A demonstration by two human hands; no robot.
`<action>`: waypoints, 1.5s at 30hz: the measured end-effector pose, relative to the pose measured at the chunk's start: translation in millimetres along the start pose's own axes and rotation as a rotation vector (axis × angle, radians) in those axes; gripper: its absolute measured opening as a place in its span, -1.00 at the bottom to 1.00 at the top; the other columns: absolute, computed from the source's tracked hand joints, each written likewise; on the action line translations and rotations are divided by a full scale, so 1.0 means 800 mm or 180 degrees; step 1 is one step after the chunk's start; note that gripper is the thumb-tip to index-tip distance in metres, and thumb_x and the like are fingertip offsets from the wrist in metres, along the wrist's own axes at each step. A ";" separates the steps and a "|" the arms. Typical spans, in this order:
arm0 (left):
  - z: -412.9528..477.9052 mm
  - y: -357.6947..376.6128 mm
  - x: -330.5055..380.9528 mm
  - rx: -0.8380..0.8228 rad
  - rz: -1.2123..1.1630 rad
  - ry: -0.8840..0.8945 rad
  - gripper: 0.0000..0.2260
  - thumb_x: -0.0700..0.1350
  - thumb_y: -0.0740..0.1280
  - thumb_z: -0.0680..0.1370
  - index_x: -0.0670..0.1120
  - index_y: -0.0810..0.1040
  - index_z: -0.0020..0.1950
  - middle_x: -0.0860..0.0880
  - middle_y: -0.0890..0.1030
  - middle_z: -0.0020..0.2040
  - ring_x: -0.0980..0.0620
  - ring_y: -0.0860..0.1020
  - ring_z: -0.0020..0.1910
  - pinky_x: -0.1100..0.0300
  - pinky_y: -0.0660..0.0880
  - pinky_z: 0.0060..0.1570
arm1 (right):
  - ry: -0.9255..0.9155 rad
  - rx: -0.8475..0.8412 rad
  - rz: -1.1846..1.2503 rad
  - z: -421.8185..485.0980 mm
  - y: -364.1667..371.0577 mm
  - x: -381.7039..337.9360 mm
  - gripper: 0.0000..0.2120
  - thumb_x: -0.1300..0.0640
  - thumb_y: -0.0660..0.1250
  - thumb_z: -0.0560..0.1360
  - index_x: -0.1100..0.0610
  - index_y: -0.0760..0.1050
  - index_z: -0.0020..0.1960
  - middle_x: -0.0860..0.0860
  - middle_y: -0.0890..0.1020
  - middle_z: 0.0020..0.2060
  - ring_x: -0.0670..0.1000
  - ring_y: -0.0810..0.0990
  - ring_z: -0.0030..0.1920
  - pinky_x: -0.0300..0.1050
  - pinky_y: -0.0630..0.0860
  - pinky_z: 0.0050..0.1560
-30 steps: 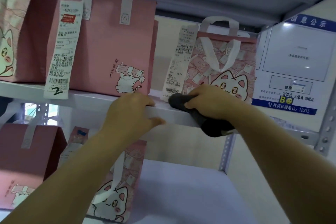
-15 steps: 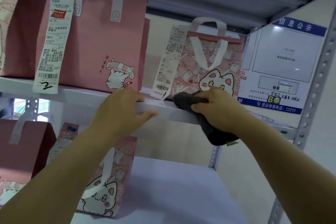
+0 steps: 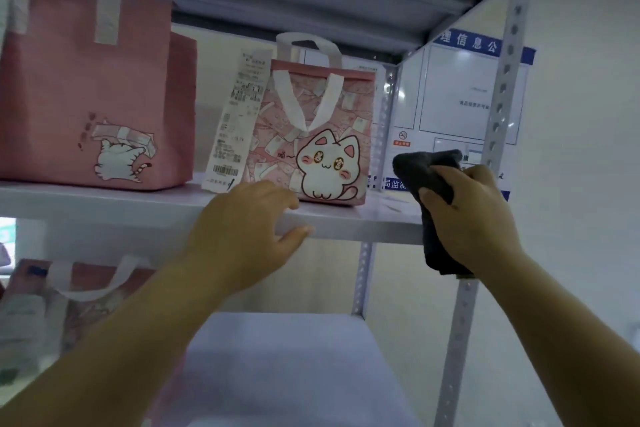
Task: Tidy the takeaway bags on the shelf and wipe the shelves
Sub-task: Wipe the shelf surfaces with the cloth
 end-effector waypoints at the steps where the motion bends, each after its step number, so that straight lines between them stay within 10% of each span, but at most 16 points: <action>1: 0.006 0.008 0.010 -0.0047 -0.0020 0.0083 -0.63 0.19 0.26 0.48 0.01 0.54 0.17 0.06 0.57 0.14 0.03 0.48 0.13 0.11 0.42 0.06 | 0.0044 -0.0002 -0.0045 0.004 -0.001 0.009 -0.67 0.00 0.22 0.53 0.05 0.43 0.27 0.06 0.37 0.03 0.09 0.39 -0.08 -0.07 0.35 -0.06; 30: 0.091 0.072 0.015 -0.0706 0.0124 0.0370 -0.48 0.48 0.12 0.21 0.05 0.50 -0.30 0.13 0.53 -0.31 0.11 0.47 -0.27 0.15 0.43 -0.24 | -0.0868 -0.2153 -0.2214 0.100 0.058 -0.009 -0.85 0.08 0.21 0.53 0.14 0.47 0.00 0.07 0.50 -0.14 0.11 0.50 -0.14 -0.07 0.43 -0.17; 45: 0.087 0.080 0.005 -0.0523 -0.0053 0.0648 -0.48 0.47 0.09 0.25 0.03 0.45 -0.30 0.12 0.47 -0.33 0.09 0.45 -0.31 0.17 0.37 -0.31 | -0.1713 -0.2568 -0.2860 0.126 0.071 0.025 -0.63 0.10 0.13 0.58 -0.15 0.32 0.36 0.04 0.30 0.22 0.13 0.36 0.08 0.00 0.41 0.00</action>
Point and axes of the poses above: each hand's wrist, its own z-axis towards the middle knuckle, its own y-axis out of the palm, x = y × z, the point moved 1 cm from there along z, towards the middle knuckle
